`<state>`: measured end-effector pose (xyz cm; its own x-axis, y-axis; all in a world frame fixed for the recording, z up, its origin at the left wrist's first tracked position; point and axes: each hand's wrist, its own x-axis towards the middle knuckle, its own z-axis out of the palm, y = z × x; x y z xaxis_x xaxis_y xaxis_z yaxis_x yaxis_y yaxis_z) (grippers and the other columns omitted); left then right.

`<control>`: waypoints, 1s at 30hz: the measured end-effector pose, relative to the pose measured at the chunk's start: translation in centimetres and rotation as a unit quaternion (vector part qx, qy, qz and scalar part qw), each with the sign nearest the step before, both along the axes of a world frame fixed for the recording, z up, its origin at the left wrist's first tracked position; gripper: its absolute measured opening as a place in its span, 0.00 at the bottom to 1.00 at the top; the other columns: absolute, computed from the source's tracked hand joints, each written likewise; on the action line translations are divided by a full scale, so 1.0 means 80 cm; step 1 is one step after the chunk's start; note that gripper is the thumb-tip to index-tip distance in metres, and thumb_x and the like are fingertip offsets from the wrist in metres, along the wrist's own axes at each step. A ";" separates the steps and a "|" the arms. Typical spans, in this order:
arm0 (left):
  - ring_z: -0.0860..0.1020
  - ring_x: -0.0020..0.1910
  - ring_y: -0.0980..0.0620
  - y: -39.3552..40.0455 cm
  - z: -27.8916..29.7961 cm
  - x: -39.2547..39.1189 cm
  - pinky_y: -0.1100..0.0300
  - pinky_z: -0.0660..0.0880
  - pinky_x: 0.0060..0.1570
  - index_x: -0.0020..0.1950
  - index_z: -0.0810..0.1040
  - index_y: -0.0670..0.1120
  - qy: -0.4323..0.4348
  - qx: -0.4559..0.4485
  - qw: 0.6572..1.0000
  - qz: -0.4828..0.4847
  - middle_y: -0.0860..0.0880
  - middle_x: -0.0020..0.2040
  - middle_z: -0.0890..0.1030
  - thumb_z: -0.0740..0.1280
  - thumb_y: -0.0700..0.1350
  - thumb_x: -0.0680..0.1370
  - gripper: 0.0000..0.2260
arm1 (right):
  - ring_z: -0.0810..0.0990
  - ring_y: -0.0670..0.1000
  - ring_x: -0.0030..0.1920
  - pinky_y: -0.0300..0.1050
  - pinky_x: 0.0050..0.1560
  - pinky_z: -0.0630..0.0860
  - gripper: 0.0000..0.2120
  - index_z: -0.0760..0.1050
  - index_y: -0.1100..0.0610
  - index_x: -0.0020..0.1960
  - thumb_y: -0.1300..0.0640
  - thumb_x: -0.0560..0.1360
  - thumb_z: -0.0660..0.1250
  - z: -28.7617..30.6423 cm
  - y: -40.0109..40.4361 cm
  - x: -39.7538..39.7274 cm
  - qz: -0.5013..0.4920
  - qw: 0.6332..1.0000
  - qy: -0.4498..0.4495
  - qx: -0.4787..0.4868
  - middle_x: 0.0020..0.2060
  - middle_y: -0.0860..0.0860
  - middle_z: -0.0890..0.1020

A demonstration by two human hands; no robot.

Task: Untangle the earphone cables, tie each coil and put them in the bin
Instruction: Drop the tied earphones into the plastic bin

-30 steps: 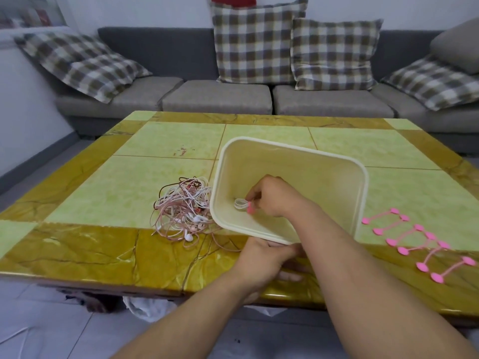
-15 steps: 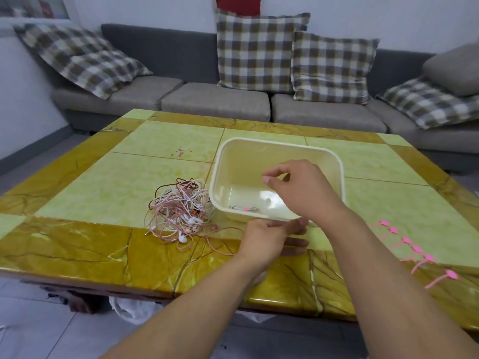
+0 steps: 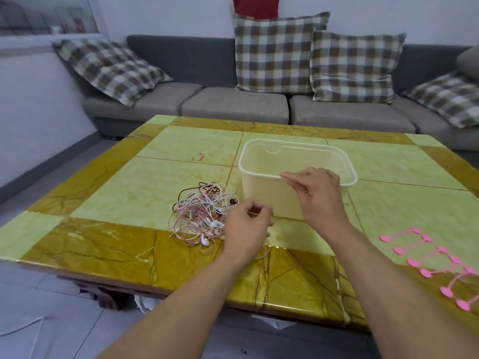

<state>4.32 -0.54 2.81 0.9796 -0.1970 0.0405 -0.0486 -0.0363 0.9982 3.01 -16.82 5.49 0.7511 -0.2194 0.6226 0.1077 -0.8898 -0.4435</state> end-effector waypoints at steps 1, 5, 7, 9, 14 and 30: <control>0.85 0.36 0.52 0.009 -0.006 0.002 0.57 0.79 0.30 0.41 0.81 0.43 0.005 0.008 1.000 0.002 0.46 0.38 0.84 0.70 0.39 0.78 0.06 | 0.79 0.53 0.47 0.48 0.64 0.62 0.09 0.86 0.49 0.56 0.57 0.80 0.68 -0.003 -0.001 0.013 0.010 1.000 -0.011 0.008 0.41 0.47 0.82; 0.85 0.39 0.51 0.041 -0.023 0.006 0.56 0.81 0.34 0.43 0.82 0.40 0.041 0.018 0.999 -0.003 0.43 0.41 0.84 0.70 0.38 0.78 0.05 | 0.74 0.60 0.67 0.52 0.79 0.47 0.16 0.82 0.54 0.64 0.66 0.81 0.64 -0.007 0.005 0.051 -0.021 1.000 0.010 0.006 0.62 0.55 0.82; 0.85 0.39 0.52 0.053 -0.024 0.010 0.54 0.82 0.36 0.43 0.82 0.39 0.057 0.019 0.998 0.001 0.41 0.43 0.84 0.70 0.38 0.78 0.05 | 0.69 0.59 0.72 0.51 0.79 0.53 0.18 0.78 0.55 0.69 0.64 0.80 0.65 -0.003 0.029 0.050 -0.041 0.999 0.007 -0.007 0.69 0.55 0.77; 0.84 0.38 0.50 0.061 -0.028 0.015 0.53 0.82 0.38 0.43 0.80 0.39 0.096 0.004 0.995 -0.005 0.40 0.43 0.84 0.68 0.36 0.80 0.06 | 0.75 0.54 0.63 0.52 0.71 0.70 0.13 0.82 0.53 0.62 0.59 0.78 0.69 -0.002 0.065 0.046 -0.002 1.000 -0.009 -0.011 0.59 0.51 0.82; 0.83 0.44 0.45 0.069 -0.031 0.018 0.52 0.84 0.46 0.56 0.78 0.31 0.202 -0.098 0.974 -0.029 0.38 0.46 0.84 0.54 0.26 0.80 0.13 | 0.77 0.46 0.54 0.47 0.59 0.75 0.07 0.84 0.45 0.52 0.47 0.76 0.72 -0.029 0.128 0.043 0.150 0.956 0.250 0.032 0.49 0.42 0.84; 0.77 0.59 0.43 0.062 0.008 0.028 0.48 0.74 0.66 0.59 0.71 0.41 0.360 -0.465 0.809 -0.002 0.42 0.58 0.77 0.63 0.42 0.76 0.12 | 0.87 0.47 0.48 0.42 0.53 0.82 0.11 0.85 0.46 0.51 0.62 0.76 0.73 0.002 0.089 -0.039 0.126 0.928 0.003 0.350 0.46 0.44 0.88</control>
